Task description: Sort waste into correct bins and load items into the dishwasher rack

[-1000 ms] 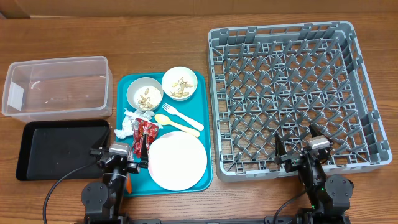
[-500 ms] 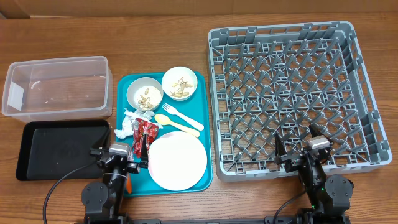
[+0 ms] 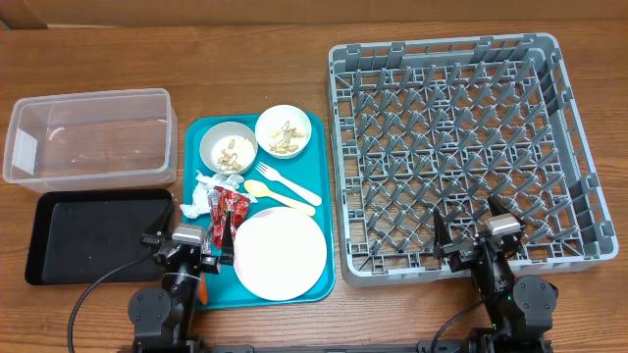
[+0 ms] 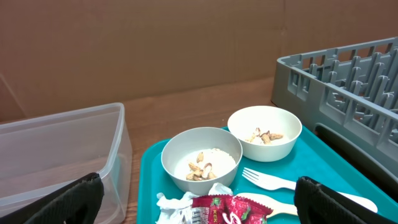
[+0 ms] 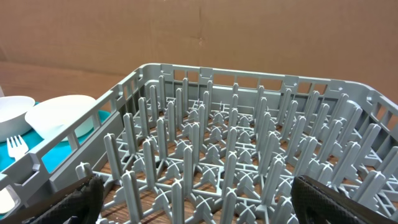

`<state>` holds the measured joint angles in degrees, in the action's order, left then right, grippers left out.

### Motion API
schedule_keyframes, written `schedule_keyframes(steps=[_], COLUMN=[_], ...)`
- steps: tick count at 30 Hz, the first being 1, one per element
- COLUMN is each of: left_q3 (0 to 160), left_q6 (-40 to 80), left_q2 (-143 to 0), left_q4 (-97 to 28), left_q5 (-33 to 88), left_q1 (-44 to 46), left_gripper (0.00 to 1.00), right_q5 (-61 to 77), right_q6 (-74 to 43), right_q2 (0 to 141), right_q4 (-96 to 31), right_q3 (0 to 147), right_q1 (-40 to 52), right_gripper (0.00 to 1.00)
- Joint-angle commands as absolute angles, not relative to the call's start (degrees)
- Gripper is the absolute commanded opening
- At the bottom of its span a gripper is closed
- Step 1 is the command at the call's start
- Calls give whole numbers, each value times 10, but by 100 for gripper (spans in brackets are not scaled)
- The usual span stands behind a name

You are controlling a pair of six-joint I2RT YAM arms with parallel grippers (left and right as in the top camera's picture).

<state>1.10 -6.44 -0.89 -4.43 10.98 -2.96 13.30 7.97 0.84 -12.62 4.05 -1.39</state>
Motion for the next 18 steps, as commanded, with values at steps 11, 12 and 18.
schedule_keyframes(steps=[11,12,18], left_q3=[7,7,7], left_q6=[-71,-71,-71], left_q2=[-3,-3,-3], left_q4=[-41,-41,-42], left_q5=[115,115,115], left_q1=[-26,-26,-26], left_gripper=[100,100,100], right_q5=[132,137,156], right_q6=[82,81,6], right_q2=[2,2,2], right_q4=[-120,-118,-140], right_q3=[39,41,120], right_q1=[-11,-11,-11], right_gripper=[100,100,100])
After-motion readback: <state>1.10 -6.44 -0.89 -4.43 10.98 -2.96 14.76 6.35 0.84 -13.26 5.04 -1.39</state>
